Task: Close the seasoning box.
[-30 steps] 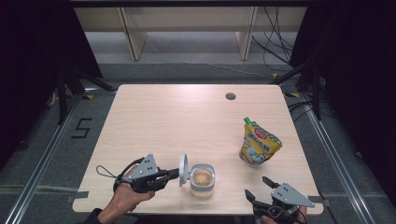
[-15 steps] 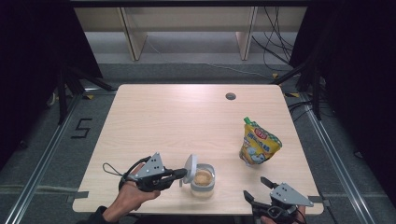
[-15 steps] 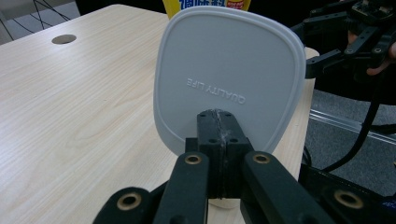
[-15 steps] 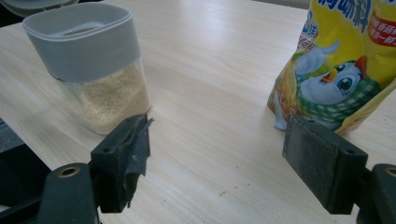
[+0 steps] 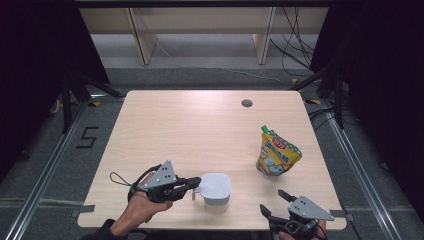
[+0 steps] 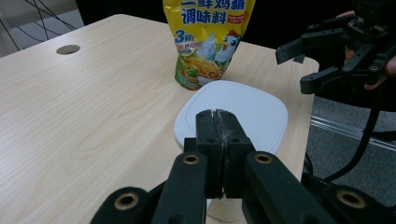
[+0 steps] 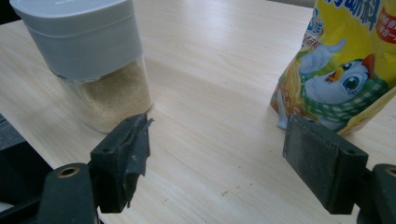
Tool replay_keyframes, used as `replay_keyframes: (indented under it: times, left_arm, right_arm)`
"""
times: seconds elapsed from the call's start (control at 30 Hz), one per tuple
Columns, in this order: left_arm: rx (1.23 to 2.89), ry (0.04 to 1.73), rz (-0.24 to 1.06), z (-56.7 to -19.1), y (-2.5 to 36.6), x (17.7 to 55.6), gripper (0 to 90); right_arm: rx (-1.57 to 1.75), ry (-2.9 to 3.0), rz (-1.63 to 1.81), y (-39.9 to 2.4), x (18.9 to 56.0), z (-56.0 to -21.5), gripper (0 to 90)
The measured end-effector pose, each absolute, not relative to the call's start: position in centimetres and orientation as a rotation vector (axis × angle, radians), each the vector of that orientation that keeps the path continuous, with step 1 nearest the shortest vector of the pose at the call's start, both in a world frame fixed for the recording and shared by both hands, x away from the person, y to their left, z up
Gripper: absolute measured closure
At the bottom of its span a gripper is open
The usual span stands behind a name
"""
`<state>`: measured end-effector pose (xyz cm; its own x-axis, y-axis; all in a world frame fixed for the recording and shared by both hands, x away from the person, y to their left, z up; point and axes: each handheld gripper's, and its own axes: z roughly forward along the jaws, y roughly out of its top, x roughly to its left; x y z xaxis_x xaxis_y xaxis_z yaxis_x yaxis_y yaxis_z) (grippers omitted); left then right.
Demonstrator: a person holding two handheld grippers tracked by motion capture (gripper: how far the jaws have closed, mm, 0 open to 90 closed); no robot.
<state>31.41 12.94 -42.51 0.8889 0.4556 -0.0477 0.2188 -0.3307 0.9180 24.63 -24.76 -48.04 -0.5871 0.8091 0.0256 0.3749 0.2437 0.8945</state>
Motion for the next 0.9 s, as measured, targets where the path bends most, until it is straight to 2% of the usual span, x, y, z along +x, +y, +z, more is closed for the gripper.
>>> replay_keyframes:
  times: [0.33,0.53,0.7,0.8,0.9]
  left_arm:
    - [1.919,0.523,0.252,-43.1,14.1,31.2,83.7]
    - [1.906,0.55,0.214,-43.6,14.9,31.0,76.0]
    - [1.899,0.575,0.182,-44.0,15.6,30.5,63.1]
    - [1.904,0.564,0.197,-44.3,15.7,30.0,50.0]
    - [1.93,0.578,0.19,-44.8,16.0,29.6,43.7]
  right_arm:
    - [1.088,2.083,1.306,-24.6,24.6,-48.0,23.9]
    - [1.083,2.082,1.307,-24.6,24.6,-48.0,23.9]
    - [1.08,2.085,1.31,-24.6,24.6,-48.1,23.7]
    - [1.067,2.086,1.306,-24.6,24.7,-48.1,23.4]
    - [1.058,2.085,1.301,-24.6,24.8,-48.2,23.1]
